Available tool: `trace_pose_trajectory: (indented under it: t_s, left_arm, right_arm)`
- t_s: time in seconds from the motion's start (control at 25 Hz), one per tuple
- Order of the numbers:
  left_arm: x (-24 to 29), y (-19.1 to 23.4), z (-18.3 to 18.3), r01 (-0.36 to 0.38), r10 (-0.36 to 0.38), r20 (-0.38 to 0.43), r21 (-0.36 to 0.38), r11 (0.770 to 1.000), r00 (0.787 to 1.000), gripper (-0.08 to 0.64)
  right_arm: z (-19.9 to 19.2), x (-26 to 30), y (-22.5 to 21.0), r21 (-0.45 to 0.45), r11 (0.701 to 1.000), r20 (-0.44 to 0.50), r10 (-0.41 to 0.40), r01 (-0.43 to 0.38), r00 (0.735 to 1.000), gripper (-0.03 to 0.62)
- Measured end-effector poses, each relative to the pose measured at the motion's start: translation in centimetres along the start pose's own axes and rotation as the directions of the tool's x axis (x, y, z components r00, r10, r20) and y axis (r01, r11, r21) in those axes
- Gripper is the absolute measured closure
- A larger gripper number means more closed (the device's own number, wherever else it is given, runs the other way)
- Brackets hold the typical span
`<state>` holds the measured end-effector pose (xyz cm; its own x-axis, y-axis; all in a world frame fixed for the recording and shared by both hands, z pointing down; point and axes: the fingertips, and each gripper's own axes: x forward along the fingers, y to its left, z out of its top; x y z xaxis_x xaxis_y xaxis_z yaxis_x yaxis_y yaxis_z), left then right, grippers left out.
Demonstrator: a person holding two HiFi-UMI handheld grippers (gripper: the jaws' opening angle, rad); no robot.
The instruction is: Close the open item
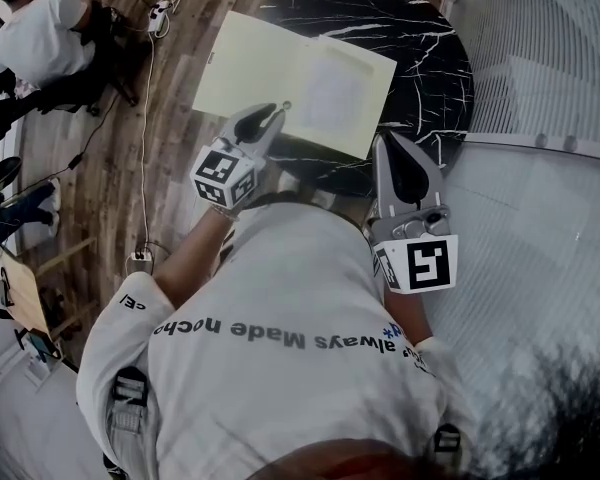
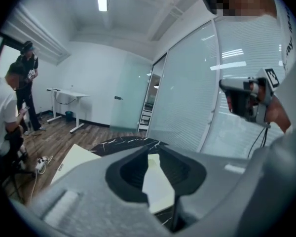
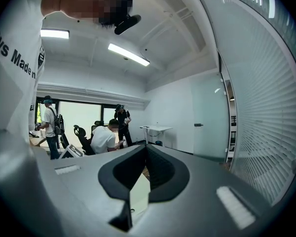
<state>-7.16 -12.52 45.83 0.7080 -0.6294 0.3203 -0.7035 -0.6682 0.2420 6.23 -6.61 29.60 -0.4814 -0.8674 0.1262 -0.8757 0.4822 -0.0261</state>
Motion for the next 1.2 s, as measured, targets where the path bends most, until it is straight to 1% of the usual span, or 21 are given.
trace_pose_trajectory:
  t_s: [0.16, 0.32, 0.48, 0.6, 0.72, 0.84, 1.04, 1.2]
  left_arm:
    - [0.0, 2.5, -3.8, -0.041, 0.04, -0.051, -0.016, 0.999, 0.998, 0.476]
    - [0.2, 4.9, -7.8, -0.086, 0.081, -0.104, -0.037, 0.996, 0.991, 0.468]
    - [-0.2, 7.5, -11.6, -0.135, 0.124, -0.164, -0.053, 0.989, 0.979, 0.463]
    - [-0.7, 9.2, -14.4, -0.169, 0.15, -0.202, -0.079, 0.982, 0.968, 0.456]
    - [-1.0, 10.7, -17.0, -0.202, 0.17, -0.234, -0.12, 0.972, 0.957, 0.441]
    - [-1.3, 12.2, -19.2, -0.237, 0.186, -0.263, -0.177, 0.955, 0.947, 0.433]
    - [-1.7, 14.9, -22.5, -0.298, 0.214, -0.282, -0.303, 0.905, 0.935, 0.411]
    - [-1.6, 16.7, -24.5, -0.326, 0.225, -0.295, -0.361, 0.873, 0.929, 0.393]
  right_arm:
    - [-0.3, -0.1, 0.2, 0.003, 1.0, -0.003, 0.006, -0.006, 1.0, 0.591]
    - [-0.9, -0.1, 0.2, 0.008, 1.0, -0.014, 0.013, -0.013, 1.0, 0.591]
    - [-1.0, 0.1, 0.5, 0.01, 1.0, -0.025, 0.019, -0.019, 1.0, 0.591]
    - [-1.1, 0.3, 0.7, 0.011, 1.0, -0.03, 0.022, -0.021, 0.999, 0.591]
    - [-1.3, 0.3, 0.8, 0.009, 1.0, -0.032, 0.023, -0.023, 0.999, 0.591]
    - [-1.3, 0.4, 0.9, 0.003, 1.0, -0.035, 0.025, -0.025, 0.999, 0.591]
    - [-1.4, 0.6, 1.1, -0.006, 1.0, -0.044, 0.028, -0.028, 0.999, 0.591]
    - [-1.5, 1.0, 1.4, -0.011, 0.999, -0.05, 0.03, -0.031, 0.998, 0.591]
